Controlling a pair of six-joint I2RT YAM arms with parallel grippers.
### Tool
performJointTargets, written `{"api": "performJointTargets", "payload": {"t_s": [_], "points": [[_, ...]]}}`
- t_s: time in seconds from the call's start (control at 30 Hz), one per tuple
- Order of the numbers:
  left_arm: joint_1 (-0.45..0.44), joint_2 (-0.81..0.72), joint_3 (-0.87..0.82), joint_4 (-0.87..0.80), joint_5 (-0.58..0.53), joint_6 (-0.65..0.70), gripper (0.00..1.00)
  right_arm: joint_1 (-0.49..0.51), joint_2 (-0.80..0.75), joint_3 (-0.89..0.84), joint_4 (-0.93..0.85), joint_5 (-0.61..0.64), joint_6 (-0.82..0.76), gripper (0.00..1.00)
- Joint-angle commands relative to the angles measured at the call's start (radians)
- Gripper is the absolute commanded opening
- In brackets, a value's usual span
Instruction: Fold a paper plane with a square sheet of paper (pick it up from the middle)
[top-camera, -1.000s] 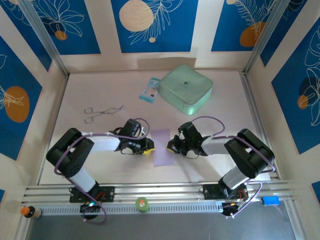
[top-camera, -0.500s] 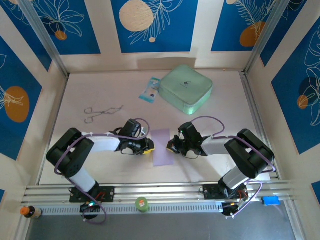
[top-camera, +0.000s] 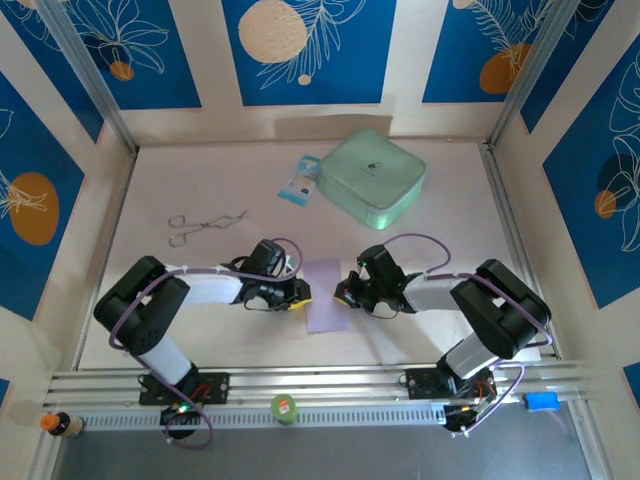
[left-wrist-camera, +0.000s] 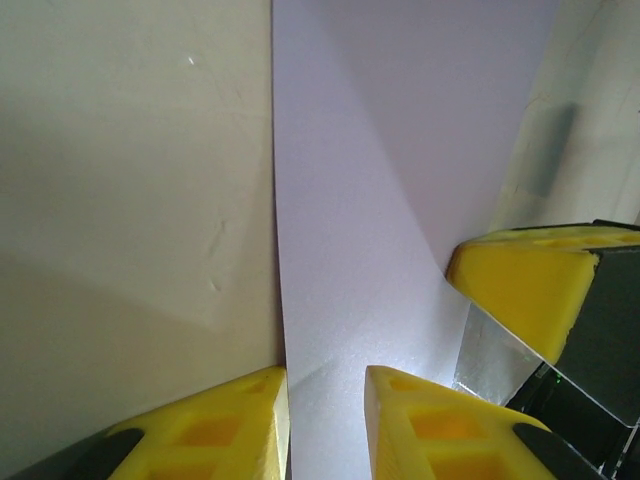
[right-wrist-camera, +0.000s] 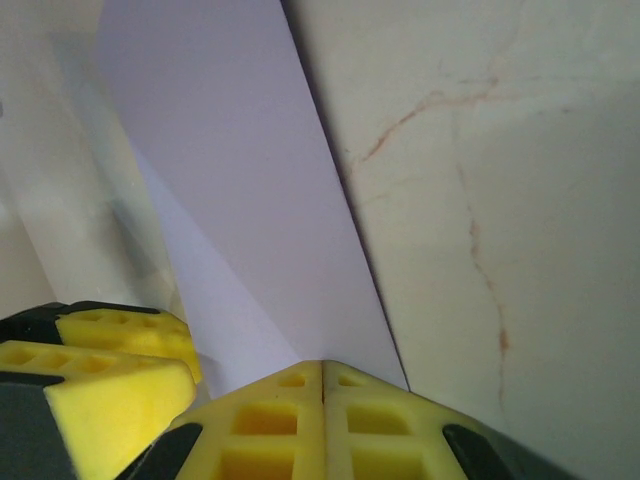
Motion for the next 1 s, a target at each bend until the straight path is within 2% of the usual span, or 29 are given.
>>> {"api": "performJointTargets", "payload": {"t_s": [0.0,0.3,0.37,0.5,0.57,0.77,0.87,0.97], "points": [[-0.012,0.004,-0.001,0.026,0.016,0.002,0.27,0.012,0.000,-0.033,-0.080,0.025,0.011,0.01],[-0.013,-0.027,-0.011,0.007,-0.020,0.003,0.24,0.016,-0.004,-0.035,-0.065,0.022,0.005,0.02],[-0.013,-0.034,-0.014,0.006,-0.025,0.003,0.20,0.020,-0.010,-0.038,-0.041,0.015,-0.009,0.04],[-0.012,-0.058,-0.019,0.001,-0.038,0.005,0.04,0.032,-0.048,-0.029,-0.022,0.012,-0.059,0.10],[-0.011,-0.075,-0.015,-0.024,-0.052,0.012,0.01,0.047,-0.091,-0.019,-0.038,0.031,-0.098,0.14],[-0.003,-0.138,-0.010,-0.084,-0.073,0.020,0.00,0.119,-0.301,0.014,-0.182,0.172,-0.289,0.40],[0.003,-0.157,-0.008,-0.098,-0.069,0.016,0.00,0.164,-0.379,0.020,-0.219,0.264,-0.400,0.44],[0.012,-0.166,-0.004,-0.096,-0.062,0.011,0.00,0.280,-0.403,-0.016,-0.136,0.378,-0.607,0.49]]}}
